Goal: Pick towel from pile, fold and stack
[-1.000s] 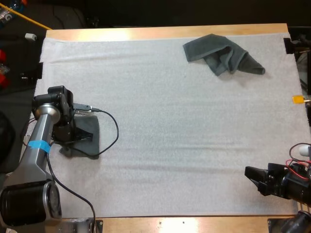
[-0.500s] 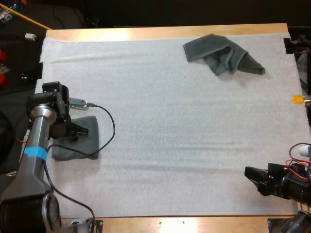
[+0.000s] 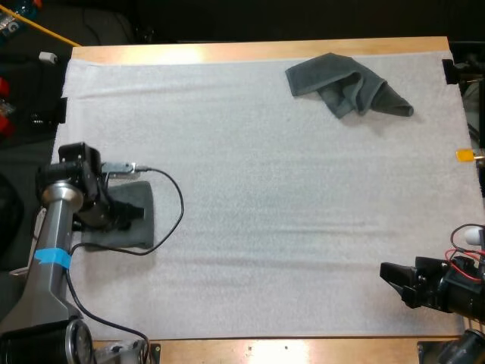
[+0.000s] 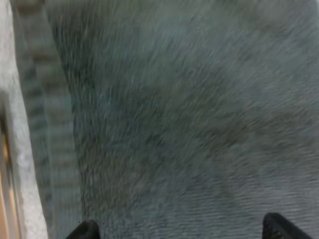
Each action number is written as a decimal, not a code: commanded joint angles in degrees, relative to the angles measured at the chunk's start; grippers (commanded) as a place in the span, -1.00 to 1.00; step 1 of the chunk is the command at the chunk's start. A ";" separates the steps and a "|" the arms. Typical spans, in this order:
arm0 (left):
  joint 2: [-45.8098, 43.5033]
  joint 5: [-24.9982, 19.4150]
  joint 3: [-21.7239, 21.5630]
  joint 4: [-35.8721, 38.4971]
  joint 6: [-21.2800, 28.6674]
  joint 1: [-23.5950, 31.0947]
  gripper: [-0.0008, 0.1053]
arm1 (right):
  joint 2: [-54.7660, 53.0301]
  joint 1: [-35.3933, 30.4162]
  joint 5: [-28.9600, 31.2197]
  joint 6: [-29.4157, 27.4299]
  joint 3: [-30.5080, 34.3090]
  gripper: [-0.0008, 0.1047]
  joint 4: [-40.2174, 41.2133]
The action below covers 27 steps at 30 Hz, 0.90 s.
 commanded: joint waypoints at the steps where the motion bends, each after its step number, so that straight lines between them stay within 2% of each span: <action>1: -0.21 0.17 1.00 -1.43 -0.38 0.52 0.18 | 0.00 0.10 -0.56 -0.03 -0.13 0.31 0.12; 7: 0.84 4.95 3.79 -5.23 -1.24 1.72 0.18 | 0.00 0.10 -0.56 -0.03 -0.13 0.31 0.12; 18: 6.34 4.91 3.63 -3.67 -1.24 1.72 0.18 | 0.00 0.10 -0.56 -0.03 -0.13 0.31 0.12; 21: 6.15 4.91 2.18 -2.54 -1.24 1.72 0.18 | 0.00 0.10 -0.56 -0.03 -0.13 0.31 0.12; 27: 2.70 4.91 -4.26 -0.42 -1.24 1.72 0.18 | 0.00 0.10 -0.56 -0.03 -0.13 0.31 0.12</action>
